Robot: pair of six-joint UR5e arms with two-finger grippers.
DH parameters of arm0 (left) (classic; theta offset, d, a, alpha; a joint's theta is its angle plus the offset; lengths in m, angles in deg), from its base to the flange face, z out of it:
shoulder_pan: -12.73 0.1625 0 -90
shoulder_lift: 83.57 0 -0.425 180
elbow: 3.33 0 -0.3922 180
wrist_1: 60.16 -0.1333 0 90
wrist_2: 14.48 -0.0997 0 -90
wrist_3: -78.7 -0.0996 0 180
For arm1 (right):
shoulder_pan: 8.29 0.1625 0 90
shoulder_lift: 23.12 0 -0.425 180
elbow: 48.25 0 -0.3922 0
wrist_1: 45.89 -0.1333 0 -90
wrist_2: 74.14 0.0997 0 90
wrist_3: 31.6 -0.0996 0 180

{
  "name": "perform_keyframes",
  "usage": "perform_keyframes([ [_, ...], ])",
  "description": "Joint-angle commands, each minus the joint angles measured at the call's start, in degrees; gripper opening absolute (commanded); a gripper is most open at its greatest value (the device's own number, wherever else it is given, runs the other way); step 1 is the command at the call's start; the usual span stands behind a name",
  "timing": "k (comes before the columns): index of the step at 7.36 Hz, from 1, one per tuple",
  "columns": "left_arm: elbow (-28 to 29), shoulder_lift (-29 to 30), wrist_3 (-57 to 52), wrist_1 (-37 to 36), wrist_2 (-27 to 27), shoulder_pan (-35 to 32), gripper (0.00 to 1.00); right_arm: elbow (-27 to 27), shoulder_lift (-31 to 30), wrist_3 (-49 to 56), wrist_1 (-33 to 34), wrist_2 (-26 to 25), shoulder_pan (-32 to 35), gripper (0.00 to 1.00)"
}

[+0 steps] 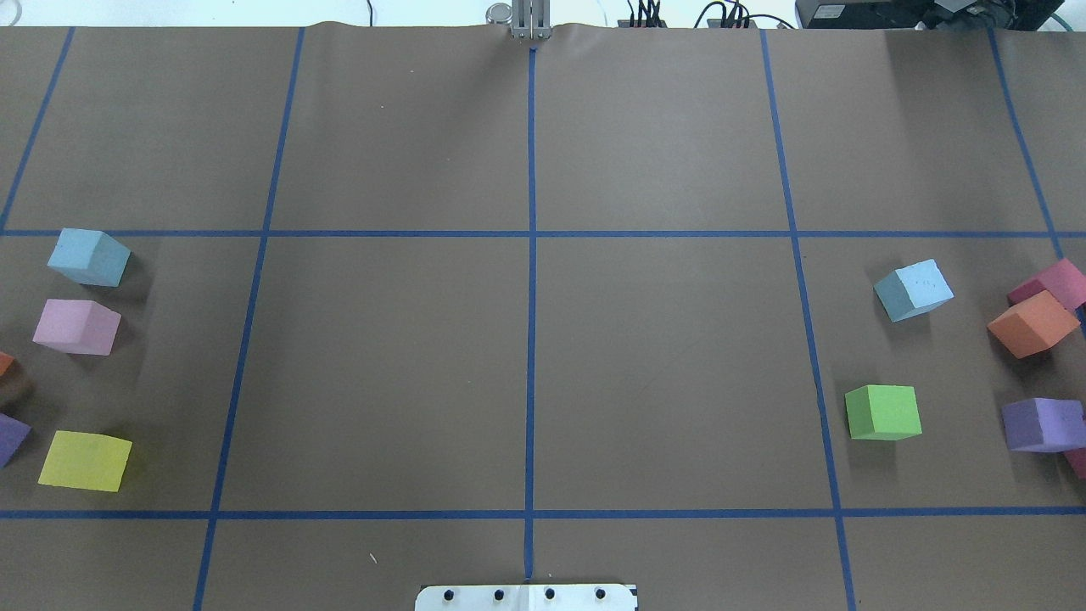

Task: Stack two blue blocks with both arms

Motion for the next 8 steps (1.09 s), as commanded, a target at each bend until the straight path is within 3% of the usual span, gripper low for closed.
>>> perform_keyframes([
  [1,0.0,-0.1,0.0,0.0,0.0,0.0,0.99,-0.3,-0.3,0.0,0.0,0.4,0.0,1.00],
  [2,-0.3,0.1,0.3,0.0,0.0,0.0,0.99,-1.2,0.0,0.0,0.0,0.7,-0.2,1.00],
  [3,-0.9,1.8,2.3,-0.2,0.0,0.3,0.99,-4.7,2.4,0.0,0.0,-0.1,-4.8,1.00],
  [5,-2.0,8.4,10.9,-0.1,0.4,5.8,0.99,-5.8,11.2,0.4,1.3,-2.8,-18.3,1.00],
  [6,-1.9,10.3,15.1,0.3,0.3,10.9,0.99,-3.7,15.1,-5.4,1.6,-2.5,-23.0,1.00],
  [7,-1.5,11.1,20.5,3.2,0.1,14.8,0.99,-3.3,16.7,-21.2,0.6,-3.1,-28.0,1.00],
  [8,0.5,10.5,22.6,8.4,0.1,16.9,0.99,-2.6,16.7,-26.8,-5.7,-7.1,-32.7,1.00],
])
